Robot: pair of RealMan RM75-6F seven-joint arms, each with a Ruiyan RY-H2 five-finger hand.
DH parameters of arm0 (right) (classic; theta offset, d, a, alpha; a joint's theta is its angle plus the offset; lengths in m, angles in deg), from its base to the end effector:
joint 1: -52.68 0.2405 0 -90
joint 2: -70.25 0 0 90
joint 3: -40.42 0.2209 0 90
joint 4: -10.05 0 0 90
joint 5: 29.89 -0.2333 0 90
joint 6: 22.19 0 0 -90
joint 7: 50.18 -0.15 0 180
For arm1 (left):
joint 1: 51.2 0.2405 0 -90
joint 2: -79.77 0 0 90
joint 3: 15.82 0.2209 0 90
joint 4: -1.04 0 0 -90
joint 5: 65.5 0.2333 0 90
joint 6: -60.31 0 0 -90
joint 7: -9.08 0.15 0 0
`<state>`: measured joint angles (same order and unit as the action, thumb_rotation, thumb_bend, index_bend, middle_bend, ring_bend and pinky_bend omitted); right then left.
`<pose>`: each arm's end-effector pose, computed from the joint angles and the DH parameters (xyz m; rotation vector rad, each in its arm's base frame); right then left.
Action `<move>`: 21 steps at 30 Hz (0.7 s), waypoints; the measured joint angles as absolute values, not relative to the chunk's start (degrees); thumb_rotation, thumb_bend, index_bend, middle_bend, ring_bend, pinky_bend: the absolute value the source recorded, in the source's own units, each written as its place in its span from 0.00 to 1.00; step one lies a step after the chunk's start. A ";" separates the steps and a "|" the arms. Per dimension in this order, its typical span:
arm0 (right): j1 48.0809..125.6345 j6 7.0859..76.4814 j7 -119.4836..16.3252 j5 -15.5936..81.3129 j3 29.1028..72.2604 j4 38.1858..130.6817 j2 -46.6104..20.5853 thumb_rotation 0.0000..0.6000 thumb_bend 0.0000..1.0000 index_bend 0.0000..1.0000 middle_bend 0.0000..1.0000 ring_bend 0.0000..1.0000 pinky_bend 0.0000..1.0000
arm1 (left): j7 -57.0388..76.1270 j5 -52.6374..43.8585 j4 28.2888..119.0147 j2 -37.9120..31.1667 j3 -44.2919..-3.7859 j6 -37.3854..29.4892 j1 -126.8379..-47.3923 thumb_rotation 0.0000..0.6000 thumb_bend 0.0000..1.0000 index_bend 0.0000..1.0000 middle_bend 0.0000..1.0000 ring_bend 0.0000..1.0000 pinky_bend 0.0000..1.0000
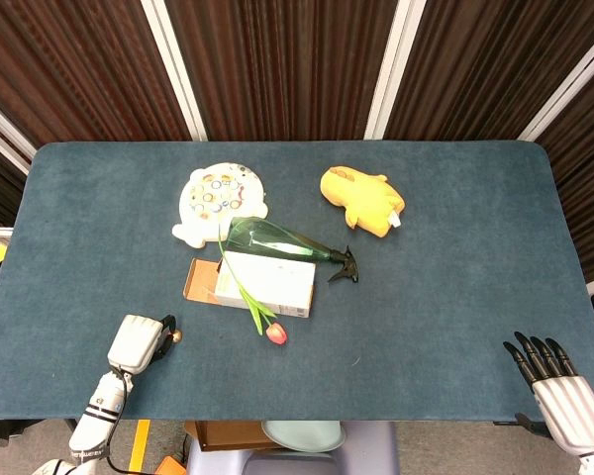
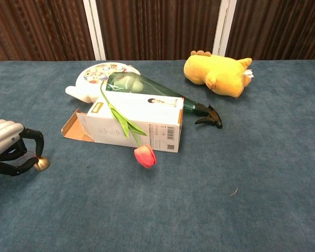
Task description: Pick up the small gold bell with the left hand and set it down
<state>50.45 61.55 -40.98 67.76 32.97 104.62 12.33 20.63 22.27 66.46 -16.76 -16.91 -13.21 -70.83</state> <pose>-0.2982 -0.1029 0.1128 1.6674 -0.8801 0.6201 -0.2427 0.2441 -0.0424 -1.7429 -0.7705 -0.8780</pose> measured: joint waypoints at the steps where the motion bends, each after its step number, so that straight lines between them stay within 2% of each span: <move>1: 50.46 61.54 -40.99 67.77 32.97 104.62 12.33 1.00 0.24 0.00 0.00 0.00 0.00 | 20.64 22.18 66.47 -16.73 -16.92 -13.18 -70.83 1.00 0.43 0.56 1.00 1.00 1.00; 21: 50.46 61.65 -41.06 67.75 32.99 104.57 12.33 1.00 0.24 0.00 0.00 0.00 0.00 | 20.71 22.02 66.43 -16.78 -16.69 -12.85 -71.30 1.00 0.43 0.65 1.00 1.00 1.00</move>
